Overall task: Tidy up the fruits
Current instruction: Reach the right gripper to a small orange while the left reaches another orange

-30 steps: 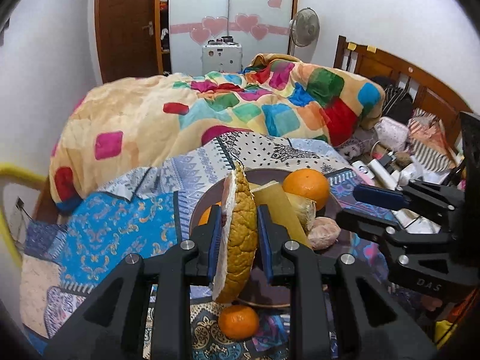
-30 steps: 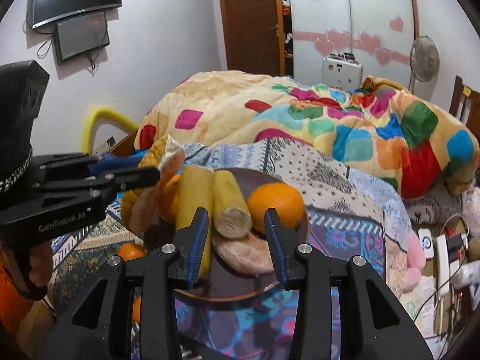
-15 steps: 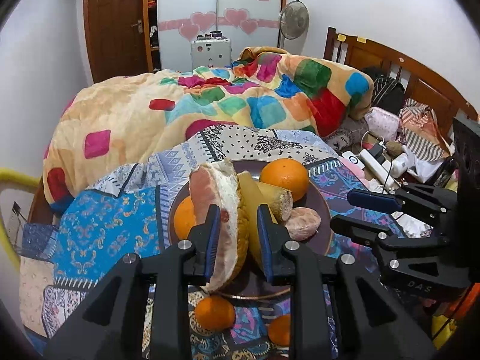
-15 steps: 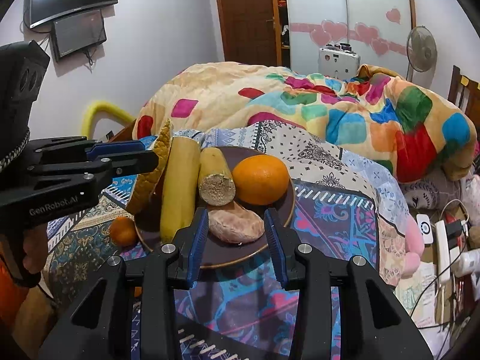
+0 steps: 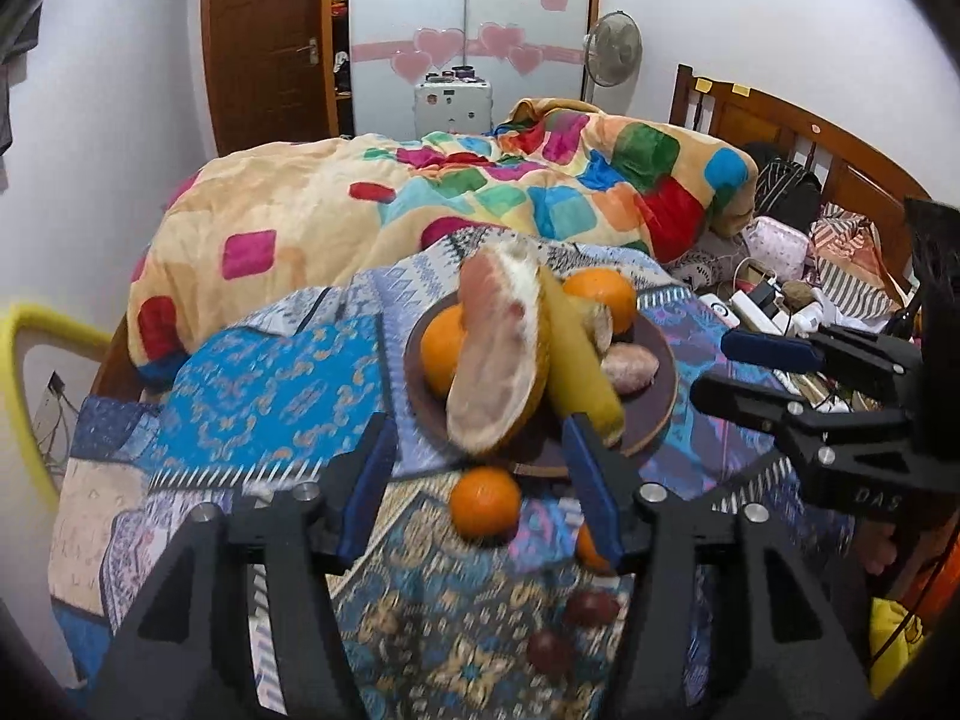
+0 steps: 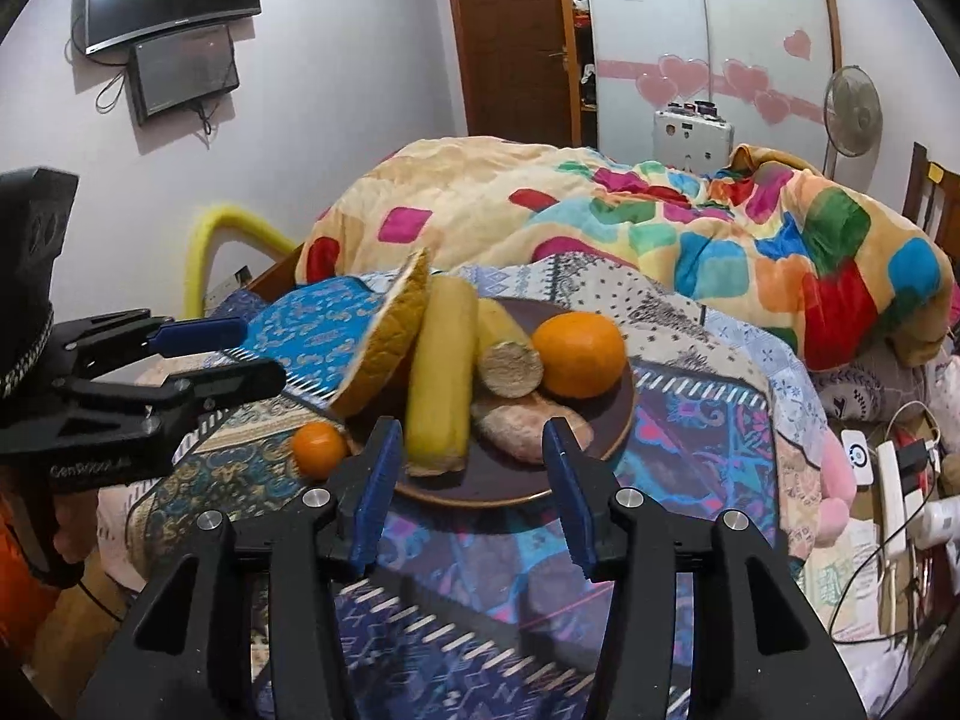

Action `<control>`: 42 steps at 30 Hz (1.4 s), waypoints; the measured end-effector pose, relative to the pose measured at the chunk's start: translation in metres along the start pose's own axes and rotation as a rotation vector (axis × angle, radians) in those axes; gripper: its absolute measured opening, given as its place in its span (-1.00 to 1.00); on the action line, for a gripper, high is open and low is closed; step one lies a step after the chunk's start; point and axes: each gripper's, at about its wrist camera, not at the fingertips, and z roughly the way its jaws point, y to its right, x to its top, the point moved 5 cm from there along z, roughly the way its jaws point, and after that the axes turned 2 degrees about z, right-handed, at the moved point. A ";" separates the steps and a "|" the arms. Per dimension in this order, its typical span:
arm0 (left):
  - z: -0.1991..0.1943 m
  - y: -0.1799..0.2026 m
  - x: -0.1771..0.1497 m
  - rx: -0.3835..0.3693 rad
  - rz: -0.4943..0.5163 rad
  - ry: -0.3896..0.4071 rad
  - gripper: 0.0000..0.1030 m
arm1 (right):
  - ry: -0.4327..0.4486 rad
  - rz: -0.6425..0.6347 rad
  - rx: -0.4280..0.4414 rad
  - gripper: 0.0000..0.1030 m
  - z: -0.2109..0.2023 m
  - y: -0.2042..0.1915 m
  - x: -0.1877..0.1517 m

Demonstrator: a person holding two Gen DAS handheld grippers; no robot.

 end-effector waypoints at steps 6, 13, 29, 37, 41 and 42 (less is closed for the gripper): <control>-0.004 -0.008 -0.031 -0.010 -0.025 -0.048 0.19 | -0.047 -0.001 0.031 -0.11 0.010 -0.017 -0.019; 0.004 -0.017 -0.061 -0.020 -0.050 -0.102 0.21 | -0.121 -0.009 0.058 -0.11 0.029 -0.033 -0.040; 0.024 -0.022 -0.071 -0.042 -0.072 -0.140 0.21 | -0.170 -0.019 0.095 -0.41 0.047 -0.041 -0.052; 0.043 -0.010 -0.055 -0.051 -0.053 -0.138 0.21 | -0.125 0.013 0.061 -0.41 0.032 -0.016 -0.044; 0.052 -0.004 -0.048 -0.054 -0.042 -0.137 0.21 | -0.108 0.025 0.023 -0.41 0.025 0.001 -0.042; 0.053 -0.003 -0.046 -0.055 -0.040 -0.136 0.21 | -0.106 0.027 0.016 -0.41 0.024 0.004 -0.042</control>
